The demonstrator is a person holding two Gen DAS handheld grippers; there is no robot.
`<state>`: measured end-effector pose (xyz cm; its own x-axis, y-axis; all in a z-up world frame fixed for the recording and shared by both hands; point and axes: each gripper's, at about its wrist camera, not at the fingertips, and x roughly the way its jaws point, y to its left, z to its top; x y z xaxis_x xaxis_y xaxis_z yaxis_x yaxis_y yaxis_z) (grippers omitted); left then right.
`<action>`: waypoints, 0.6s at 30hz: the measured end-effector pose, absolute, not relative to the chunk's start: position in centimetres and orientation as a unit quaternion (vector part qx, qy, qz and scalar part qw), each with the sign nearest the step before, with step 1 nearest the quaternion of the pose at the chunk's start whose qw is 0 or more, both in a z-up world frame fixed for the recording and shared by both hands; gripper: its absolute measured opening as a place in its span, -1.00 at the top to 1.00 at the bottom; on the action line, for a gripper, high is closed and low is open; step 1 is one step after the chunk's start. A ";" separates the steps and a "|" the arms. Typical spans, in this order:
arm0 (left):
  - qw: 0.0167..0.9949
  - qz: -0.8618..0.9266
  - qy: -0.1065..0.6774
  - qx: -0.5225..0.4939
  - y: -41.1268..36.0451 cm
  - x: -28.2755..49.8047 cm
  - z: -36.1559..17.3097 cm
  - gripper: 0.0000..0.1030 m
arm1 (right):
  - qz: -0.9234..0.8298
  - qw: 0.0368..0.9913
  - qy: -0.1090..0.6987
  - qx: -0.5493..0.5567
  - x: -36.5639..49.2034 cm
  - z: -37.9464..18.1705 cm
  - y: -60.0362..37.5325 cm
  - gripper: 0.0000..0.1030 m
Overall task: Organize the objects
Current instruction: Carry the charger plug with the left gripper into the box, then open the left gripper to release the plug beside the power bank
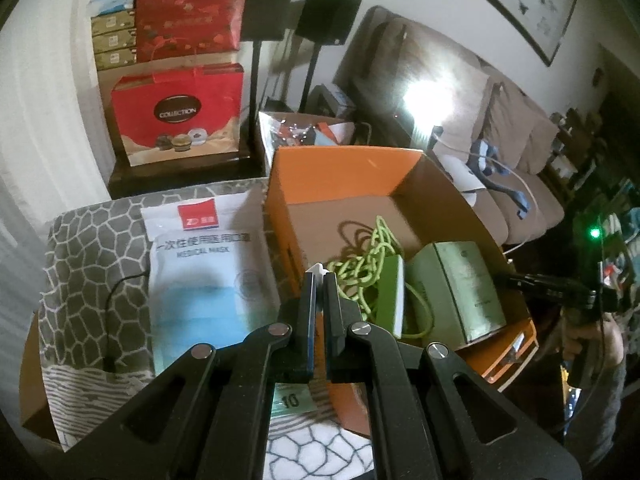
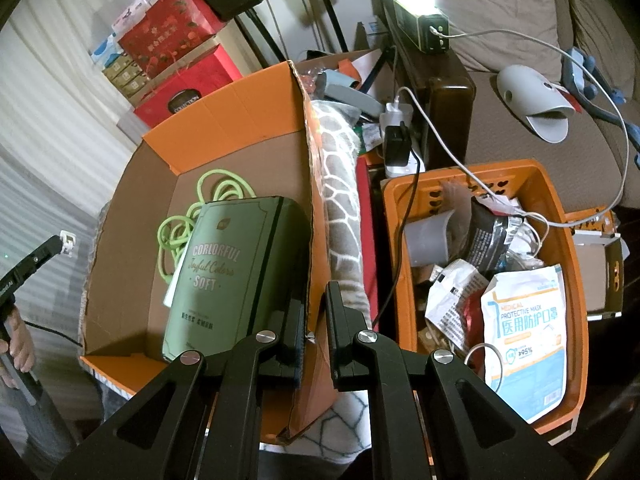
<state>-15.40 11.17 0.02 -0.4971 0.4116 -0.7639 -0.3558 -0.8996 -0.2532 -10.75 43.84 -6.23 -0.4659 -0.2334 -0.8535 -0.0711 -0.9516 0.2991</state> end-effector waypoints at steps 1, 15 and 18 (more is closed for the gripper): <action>0.223 0.864 -0.030 -0.450 11.4 -15.4 0.0 0.95 | -0.843 0.048 -0.148 0.515 -10.7 -6.2 43.8 0.84; 0.242 0.851 -0.018 -0.465 14.3 -14.9 -1.3 0.94 | -0.843 0.049 -0.148 0.514 -10.7 -6.3 43.9 0.84; 0.245 0.847 -0.017 -0.472 14.8 -14.9 -1.7 0.95 | -0.843 0.049 -0.149 0.514 -10.7 -6.2 43.8 0.84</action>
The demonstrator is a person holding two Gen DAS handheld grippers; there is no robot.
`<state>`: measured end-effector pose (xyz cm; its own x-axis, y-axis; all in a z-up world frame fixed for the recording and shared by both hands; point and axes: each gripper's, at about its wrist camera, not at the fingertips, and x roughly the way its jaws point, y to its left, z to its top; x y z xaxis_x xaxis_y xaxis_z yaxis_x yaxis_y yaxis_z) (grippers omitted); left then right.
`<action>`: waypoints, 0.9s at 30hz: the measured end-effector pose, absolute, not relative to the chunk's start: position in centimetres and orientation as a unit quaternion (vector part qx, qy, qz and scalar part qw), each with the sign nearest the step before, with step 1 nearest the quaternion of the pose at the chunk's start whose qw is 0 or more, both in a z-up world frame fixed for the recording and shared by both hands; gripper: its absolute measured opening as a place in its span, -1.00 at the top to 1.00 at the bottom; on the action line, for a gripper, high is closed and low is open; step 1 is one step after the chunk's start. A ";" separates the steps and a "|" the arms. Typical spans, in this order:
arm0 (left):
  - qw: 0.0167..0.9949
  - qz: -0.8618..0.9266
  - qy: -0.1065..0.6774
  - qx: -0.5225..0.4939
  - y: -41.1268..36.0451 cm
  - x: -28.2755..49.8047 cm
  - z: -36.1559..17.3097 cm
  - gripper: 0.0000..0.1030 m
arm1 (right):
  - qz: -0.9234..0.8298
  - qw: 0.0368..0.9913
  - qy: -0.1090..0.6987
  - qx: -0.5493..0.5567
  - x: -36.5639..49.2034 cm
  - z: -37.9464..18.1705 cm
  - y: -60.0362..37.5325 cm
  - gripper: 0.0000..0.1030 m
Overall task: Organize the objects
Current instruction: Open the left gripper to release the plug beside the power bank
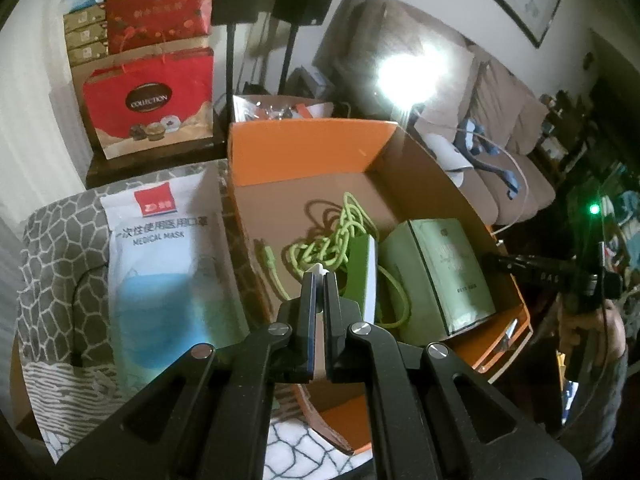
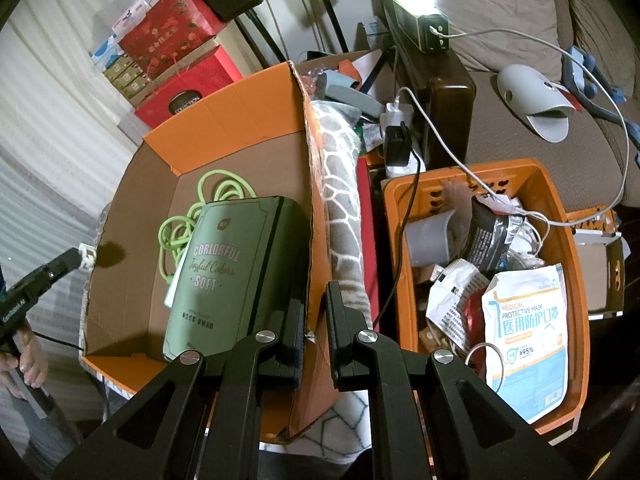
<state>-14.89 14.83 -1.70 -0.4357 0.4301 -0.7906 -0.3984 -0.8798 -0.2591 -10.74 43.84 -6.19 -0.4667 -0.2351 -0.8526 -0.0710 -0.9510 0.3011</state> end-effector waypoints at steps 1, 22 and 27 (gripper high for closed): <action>0.245 0.846 -0.016 -0.473 15.0 -14.9 -1.8 0.94 | -0.843 0.049 -0.149 0.514 -10.7 -6.2 43.9 0.84; 0.219 0.863 0.021 -0.456 15.6 -14.3 -1.7 0.25 | -0.843 0.049 -0.150 0.514 -10.7 -6.3 44.0 0.83; 0.202 0.874 0.018 -0.441 14.7 -14.5 -1.0 0.09 | -0.843 0.049 -0.149 0.514 -10.7 -6.3 44.0 0.83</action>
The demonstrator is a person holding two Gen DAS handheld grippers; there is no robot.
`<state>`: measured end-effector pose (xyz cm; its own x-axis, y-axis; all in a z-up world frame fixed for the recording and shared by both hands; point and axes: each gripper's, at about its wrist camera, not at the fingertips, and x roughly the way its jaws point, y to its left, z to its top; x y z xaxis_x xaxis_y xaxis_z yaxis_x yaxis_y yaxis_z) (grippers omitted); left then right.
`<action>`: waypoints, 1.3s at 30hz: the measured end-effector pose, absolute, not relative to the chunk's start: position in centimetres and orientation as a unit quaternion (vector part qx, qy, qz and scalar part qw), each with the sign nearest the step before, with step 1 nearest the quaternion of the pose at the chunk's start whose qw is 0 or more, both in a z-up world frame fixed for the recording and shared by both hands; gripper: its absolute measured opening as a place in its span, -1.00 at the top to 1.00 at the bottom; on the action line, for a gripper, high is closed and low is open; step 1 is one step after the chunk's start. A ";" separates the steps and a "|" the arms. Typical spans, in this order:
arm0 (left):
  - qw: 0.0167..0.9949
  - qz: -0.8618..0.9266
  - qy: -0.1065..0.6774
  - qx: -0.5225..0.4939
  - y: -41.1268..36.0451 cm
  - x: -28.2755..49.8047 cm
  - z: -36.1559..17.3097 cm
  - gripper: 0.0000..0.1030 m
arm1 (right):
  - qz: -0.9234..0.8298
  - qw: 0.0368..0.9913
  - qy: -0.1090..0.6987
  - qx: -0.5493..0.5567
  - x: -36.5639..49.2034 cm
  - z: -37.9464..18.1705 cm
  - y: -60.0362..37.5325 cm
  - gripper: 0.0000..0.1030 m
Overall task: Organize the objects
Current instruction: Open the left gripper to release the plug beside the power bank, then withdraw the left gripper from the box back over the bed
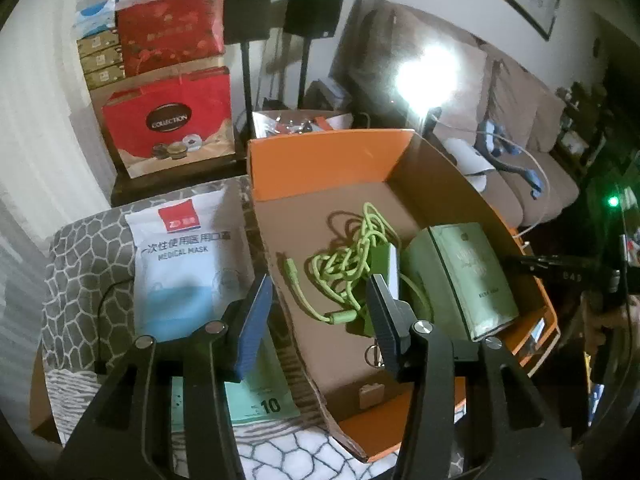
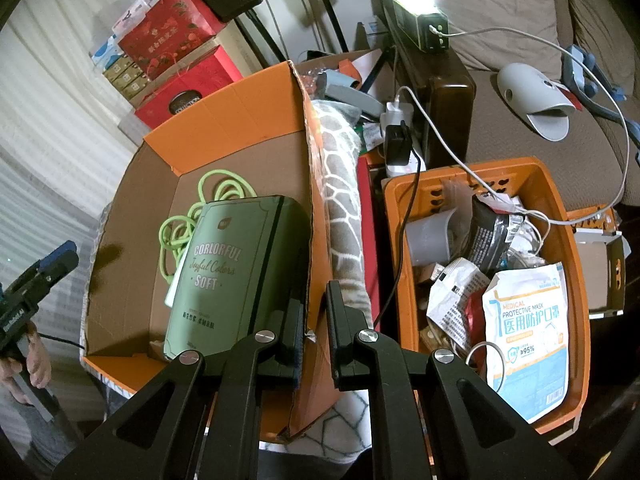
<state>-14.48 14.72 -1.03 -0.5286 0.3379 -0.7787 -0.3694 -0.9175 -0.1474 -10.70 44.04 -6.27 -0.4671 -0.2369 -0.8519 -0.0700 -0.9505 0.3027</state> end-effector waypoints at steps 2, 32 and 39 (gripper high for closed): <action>0.198 0.876 0.015 -0.439 14.5 -14.6 -0.9 -0.10 | -0.843 0.049 -0.149 0.514 -10.7 -6.3 44.0 0.83; 0.107 0.902 -0.041 -0.417 6.1 -15.5 -0.4 -0.99 | -0.843 0.050 -0.150 0.514 -10.7 -6.3 43.9 0.83; 0.077 0.903 -0.047 -0.421 3.2 -15.6 -1.0 -0.99 | -0.843 0.050 -0.150 0.514 -10.7 -6.3 44.0 0.83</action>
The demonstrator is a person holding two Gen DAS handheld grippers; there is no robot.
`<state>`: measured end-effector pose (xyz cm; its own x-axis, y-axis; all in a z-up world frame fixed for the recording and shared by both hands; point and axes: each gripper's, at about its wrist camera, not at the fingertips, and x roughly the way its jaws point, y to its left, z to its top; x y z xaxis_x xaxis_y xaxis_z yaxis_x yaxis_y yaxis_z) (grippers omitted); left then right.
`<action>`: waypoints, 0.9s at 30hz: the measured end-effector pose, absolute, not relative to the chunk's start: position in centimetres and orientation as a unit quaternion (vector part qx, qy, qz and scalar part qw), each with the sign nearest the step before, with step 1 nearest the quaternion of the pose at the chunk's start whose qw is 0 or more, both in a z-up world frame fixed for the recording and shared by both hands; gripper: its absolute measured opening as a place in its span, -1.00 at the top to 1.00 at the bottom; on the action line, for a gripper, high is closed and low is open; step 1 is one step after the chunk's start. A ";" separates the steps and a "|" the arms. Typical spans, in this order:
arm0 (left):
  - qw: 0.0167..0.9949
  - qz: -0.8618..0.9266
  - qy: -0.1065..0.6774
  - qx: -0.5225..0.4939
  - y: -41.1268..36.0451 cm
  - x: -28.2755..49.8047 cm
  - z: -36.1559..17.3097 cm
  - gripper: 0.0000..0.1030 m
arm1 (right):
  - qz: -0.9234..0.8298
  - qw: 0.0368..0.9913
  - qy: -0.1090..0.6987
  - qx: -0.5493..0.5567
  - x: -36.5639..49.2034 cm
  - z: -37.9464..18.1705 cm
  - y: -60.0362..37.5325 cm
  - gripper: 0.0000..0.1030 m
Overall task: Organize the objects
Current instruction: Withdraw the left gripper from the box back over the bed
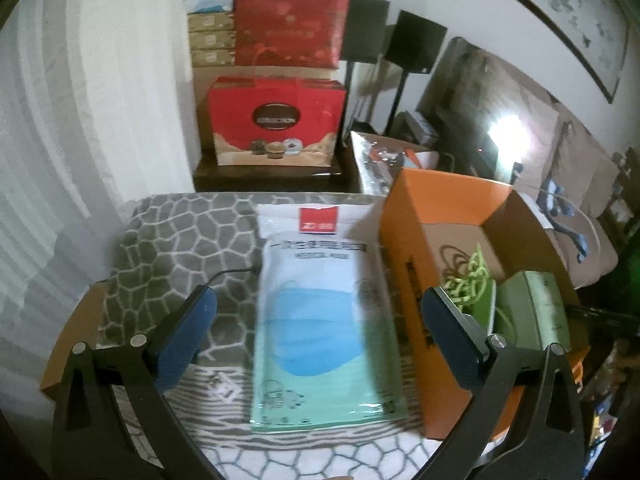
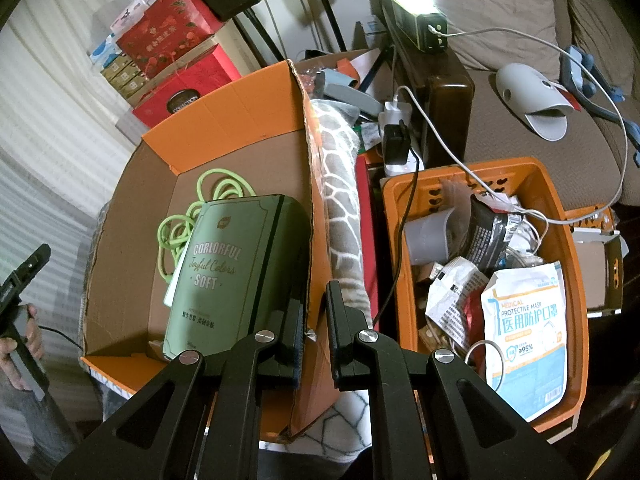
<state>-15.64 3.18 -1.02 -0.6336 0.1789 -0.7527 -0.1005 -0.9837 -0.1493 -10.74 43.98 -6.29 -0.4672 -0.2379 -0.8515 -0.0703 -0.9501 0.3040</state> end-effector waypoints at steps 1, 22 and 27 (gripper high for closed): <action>0.072 0.903 -0.047 -0.420 2.7 -15.6 -1.1 -0.99 | -0.843 0.050 -0.150 0.514 -10.7 -6.3 44.0 0.83; 0.033 0.891 -0.029 -0.452 -4.8 -14.0 -4.7 -0.99 | -0.843 0.050 -0.151 0.514 -10.7 -6.3 44.0 0.83; 0.044 0.882 -0.040 -0.467 -5.6 -13.5 -5.8 -0.99 | -0.843 0.050 -0.151 0.514 -10.7 -6.3 44.0 0.82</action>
<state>-13.46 -5.60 -5.84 -0.5600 0.1155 -0.8204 -0.0405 -0.9929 -0.1121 -10.74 43.98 -6.26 -0.4671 -0.2393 -0.8512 -0.0710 -0.9494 0.3058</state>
